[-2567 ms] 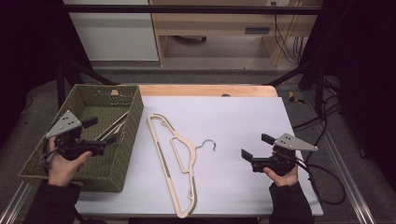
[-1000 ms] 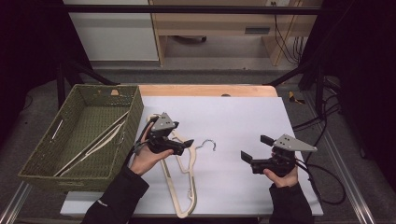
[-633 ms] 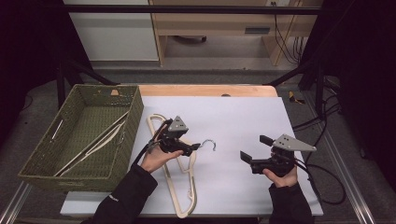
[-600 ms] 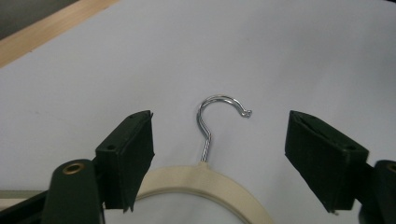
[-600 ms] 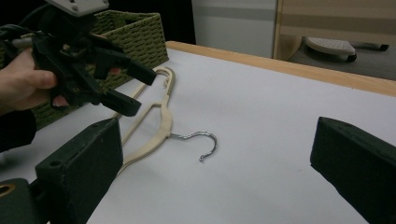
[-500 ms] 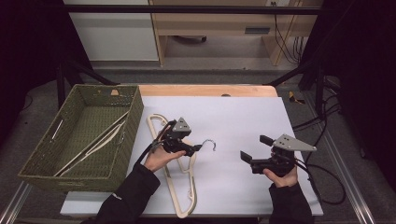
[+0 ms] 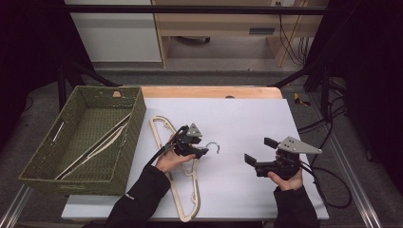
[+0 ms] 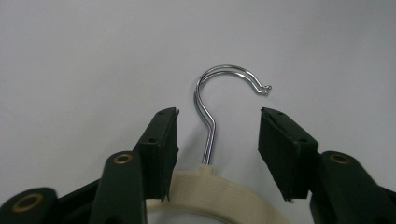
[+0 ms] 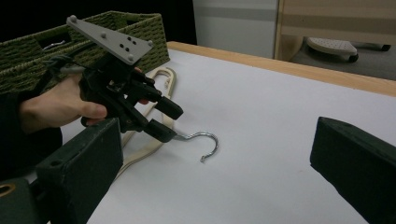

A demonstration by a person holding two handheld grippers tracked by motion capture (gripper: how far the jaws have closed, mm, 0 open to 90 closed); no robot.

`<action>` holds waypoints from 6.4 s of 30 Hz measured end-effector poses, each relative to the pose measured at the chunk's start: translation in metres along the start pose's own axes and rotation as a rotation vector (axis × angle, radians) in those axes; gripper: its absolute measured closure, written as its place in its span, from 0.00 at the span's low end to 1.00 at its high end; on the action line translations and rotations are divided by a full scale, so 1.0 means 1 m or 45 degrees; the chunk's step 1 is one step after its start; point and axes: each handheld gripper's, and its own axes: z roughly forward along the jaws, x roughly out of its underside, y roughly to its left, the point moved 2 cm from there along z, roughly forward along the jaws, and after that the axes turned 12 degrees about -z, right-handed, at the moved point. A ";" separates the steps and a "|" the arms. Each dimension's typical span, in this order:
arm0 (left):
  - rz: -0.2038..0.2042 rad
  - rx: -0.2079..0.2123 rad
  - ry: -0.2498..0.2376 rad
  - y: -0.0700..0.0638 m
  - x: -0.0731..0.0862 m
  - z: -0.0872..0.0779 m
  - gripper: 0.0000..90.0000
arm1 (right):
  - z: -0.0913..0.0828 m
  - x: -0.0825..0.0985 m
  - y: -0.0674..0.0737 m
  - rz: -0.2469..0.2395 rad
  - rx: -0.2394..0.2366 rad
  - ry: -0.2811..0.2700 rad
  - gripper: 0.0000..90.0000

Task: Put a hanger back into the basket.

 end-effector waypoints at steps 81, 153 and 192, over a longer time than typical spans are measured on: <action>-0.016 -0.053 -0.205 -0.014 0.010 -0.083 0.98 | 0.128 -0.005 0.096 0.062 -0.285 0.255 0.20; 0.017 0.045 -0.267 -0.023 0.022 -0.138 0.18 | 0.085 -0.026 0.071 -0.022 -0.570 0.246 0.96; 0.116 0.223 -0.096 -0.042 0.027 -0.127 0.92 | 0.083 -0.018 0.067 -0.158 -0.374 0.193 0.66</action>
